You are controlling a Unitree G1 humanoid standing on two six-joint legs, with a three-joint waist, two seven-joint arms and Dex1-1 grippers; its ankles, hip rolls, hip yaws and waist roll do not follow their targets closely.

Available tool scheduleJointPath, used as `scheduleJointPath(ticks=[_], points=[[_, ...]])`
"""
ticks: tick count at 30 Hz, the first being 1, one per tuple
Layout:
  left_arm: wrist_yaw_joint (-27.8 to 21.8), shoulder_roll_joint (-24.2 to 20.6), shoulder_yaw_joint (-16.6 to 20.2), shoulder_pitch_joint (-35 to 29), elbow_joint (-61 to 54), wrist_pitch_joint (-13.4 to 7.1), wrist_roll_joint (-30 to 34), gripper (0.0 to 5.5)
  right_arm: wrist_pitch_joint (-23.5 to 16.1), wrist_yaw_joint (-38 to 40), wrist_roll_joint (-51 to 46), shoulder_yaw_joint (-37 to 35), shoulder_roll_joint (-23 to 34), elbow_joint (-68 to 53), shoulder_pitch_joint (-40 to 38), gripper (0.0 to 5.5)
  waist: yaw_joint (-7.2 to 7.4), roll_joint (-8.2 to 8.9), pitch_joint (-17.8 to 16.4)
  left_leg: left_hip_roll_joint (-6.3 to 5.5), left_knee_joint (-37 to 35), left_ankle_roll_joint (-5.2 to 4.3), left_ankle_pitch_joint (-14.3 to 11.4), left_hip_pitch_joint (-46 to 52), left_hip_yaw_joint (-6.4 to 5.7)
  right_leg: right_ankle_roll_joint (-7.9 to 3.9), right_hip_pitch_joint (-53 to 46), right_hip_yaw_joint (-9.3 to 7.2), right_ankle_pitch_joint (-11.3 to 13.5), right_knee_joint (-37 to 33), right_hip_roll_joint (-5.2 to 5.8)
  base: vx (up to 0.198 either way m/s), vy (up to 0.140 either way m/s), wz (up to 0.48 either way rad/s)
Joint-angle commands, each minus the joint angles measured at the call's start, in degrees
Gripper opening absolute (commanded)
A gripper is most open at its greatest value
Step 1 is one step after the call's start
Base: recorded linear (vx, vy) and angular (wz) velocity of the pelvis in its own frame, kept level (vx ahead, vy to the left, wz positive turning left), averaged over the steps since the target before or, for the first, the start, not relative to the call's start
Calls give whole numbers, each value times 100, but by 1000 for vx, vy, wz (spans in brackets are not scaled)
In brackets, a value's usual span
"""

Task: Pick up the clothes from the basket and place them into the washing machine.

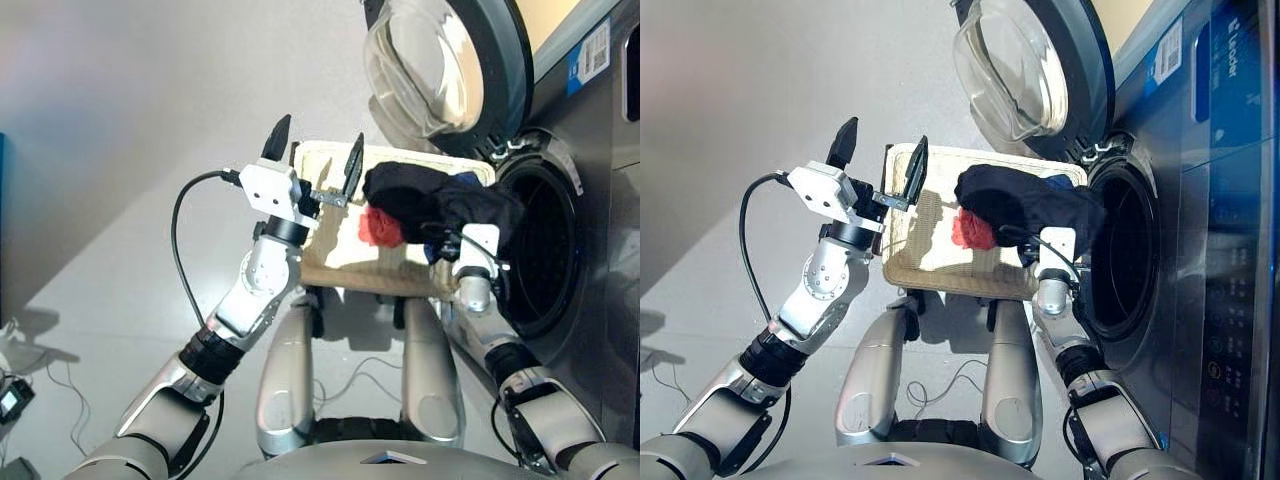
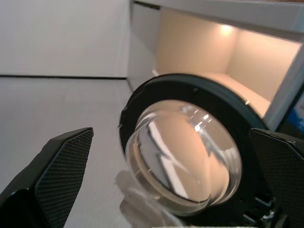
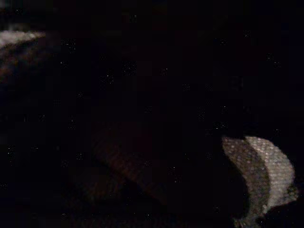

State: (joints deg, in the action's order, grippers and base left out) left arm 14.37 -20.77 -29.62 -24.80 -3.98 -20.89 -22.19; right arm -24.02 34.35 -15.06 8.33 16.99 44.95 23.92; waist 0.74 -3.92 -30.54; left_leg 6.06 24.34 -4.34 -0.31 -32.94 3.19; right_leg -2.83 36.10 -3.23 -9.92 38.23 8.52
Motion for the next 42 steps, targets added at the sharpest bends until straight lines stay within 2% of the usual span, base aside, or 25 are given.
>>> scheduleJointPath(ticks=[1, 4, 9, 12, 16, 18, 19, 20, 25, 30, 31, 34, 38, 42], points=[[95, 45, -56, -26, -426, -376, -28, 550, -811, 597, -455, -572, 27, -256, 461, 0, -138, 81, 75, 148, 981, 2, -827, -178, 83, -438, -35, 260, 23, -58, 83, -54, -3, 55], [54, 54, -72, 24, -460, -345, -194, 550, -961, 958, -797, -1140, 284, 90, 854, 0, -180, 48, 75, 124, 1154, 26, -882, -504, 57, -413, 304, 297, -19, 73, 49, -18, -2, 16], [3, 38, -140, -20, -520, -265, -379, 550, -1256, 1335, -1654, -1931, 850, 680, 1484, 0, -225, -61, 75, 87, 1361, 29, -891, -1087, 57, -408, 910, 368, 1, 231, 82, -63, 20, 39], [5, 44, -168, -104, -515, -250, -378, 550, -1310, 1334, -1872, -2071, 1083, 819, 1603, 0, -240, -110, 75, 69, 1423, 36, -892, -1303, 57, -411, 1152, 404, -2, 314, 99, -19, 8, 18], [20, -10, -169, -246, -618, -291, -413, 550, -1194, 1455, -2140, -2211, 1631, 1183, 1849, 0, -242, -225, 75, 23, 1531, 57, -911, -1650, 130, -433, 1549, 517, 37, 420, 128, -39, 44, -14], [51, -24, -170, -307, -687, -304, -440, 550, -1158, 1500, -2384, -2305, 1930, 1431, 1992, 0, -255, -270, 75, 21, 1666, 58, -1001, -1792, 161, -451, 1681, 560, -40, 523, 149, 0, 0, 0], [61, -40, -172, -345, -726, -304, -449, 550, -1136, 1492, -2511, -2332, 2064, 1513, 2072, 0, -262, -292, 75, 26, 1659, 64, -939, -1882, 169, -454, 1781, 574, 32, 503, 158, 0, 0, 0], [67, -54, -178, -367, -749, -295, -465, 550, -1139, 1449, -2725, -2358, 2212, 1629, 2162, 0, -265, -321, 75, 22, 1704, 53, -1009, -1891, 186, -467, 1829, 594, -26, 567, 162, 0, 0, 0], [158, -82, -159, -457, -830, -290, -580, 550, -980, 1065, -3685, -2256, 2710, 2180, 2468, 0, -275, -384, 75, 43, 1823, 47, -1049, -2119, 296, -470, 2138, 702, -25, 685, 167, 0, 0, 0], [167, -115, -73, -560, -902, -352, -862, 550, -897, 966, -4323, -2286, 3017, 2571, 2631, 0, -251, -398, 75, 67, 1904, 55, -1046, -2339, 371, -476, 2416, 815, 33, 732, 131, 0, 0, 0], [189, -112, -50, -540, -916, -354, -934, 550, -848, 948, -4497, -2289, 3038, 2732, 2649, 0, -249, -401, 75, 67, 1939, 51, -1122, -2346, 401, -481, 2440, 832, -23, 776, 124, 0, 0, 0], [328, -124, 19, -504, -876, -362, -926, 550, -709, 835, -4569, -2020, 2874, 2781, 2748, 0, -257, -427, 75, 93, 2001, 75, -1143, -2495, 486, -479, 2618, 887, 10, 818, 106, 0, 0, 0], [385, -110, 101, -520, -898, -332, -919, 550, -714, 797, -4715, -1995, 2701, 2759, 2785, 0, -236, -469, 75, 115, 1982, 95, -1129, -2650, 551, -468, 2812, 928, 54, 816, 73, 0, 0, 0], [434, -139, 175, -558, -941, -312, -952, 550, -849, 851, -4981, -2133, 2860, 2841, 2878, 0, -194, -457, 75, 142, 1981, 88, -1123, -2706, 567, -474, 2922, 957, 62, 826, 58, 0, 0, 0]])
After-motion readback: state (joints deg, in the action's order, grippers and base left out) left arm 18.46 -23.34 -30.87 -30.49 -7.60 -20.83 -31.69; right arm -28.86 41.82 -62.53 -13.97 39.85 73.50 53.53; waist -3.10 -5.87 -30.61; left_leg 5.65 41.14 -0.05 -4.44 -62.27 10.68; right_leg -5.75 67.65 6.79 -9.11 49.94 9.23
